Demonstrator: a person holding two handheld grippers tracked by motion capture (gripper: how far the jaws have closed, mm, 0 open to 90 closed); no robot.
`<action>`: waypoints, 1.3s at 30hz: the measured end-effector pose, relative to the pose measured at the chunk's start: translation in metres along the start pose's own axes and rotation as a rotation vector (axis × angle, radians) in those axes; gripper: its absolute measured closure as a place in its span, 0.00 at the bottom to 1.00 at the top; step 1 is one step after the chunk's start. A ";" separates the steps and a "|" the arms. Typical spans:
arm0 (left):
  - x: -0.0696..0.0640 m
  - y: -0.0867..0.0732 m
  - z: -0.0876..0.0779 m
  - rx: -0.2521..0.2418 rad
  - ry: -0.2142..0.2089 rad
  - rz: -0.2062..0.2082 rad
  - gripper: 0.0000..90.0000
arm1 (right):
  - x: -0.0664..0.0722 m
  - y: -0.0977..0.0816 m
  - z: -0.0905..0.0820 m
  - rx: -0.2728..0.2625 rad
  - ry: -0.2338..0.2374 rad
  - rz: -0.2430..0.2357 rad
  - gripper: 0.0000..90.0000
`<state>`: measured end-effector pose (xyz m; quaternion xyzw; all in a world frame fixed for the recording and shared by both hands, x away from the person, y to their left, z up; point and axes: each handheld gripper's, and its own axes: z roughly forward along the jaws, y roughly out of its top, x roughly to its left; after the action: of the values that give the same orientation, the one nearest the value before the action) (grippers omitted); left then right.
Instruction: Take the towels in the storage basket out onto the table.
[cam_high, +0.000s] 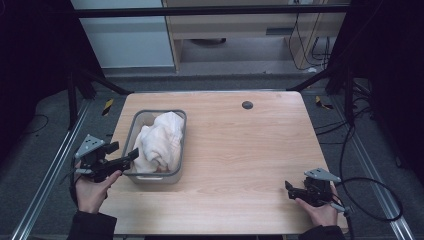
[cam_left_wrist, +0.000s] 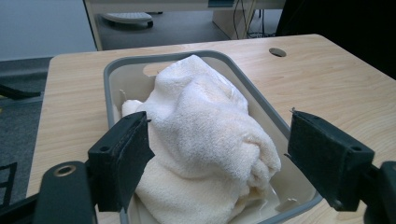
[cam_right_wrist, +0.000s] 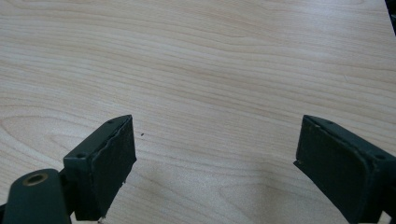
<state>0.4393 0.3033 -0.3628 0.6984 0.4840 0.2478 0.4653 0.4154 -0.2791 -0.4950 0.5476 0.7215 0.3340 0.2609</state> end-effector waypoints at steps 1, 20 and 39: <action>-0.001 0.002 0.002 0.005 0.001 0.003 0.23 | 0.000 0.000 0.000 0.001 0.000 0.001 0.13; -0.009 0.026 0.030 0.077 0.001 0.030 0.22 | 0.000 0.000 0.001 0.009 0.007 0.000 0.12; -0.014 0.039 0.067 0.166 0.018 0.038 0.21 | 0.000 0.000 0.003 0.017 0.013 -0.013 0.12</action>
<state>0.5043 0.2588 -0.3564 0.7415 0.4934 0.2219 0.3967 0.4177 -0.2787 -0.4966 0.5429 0.7295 0.3296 0.2538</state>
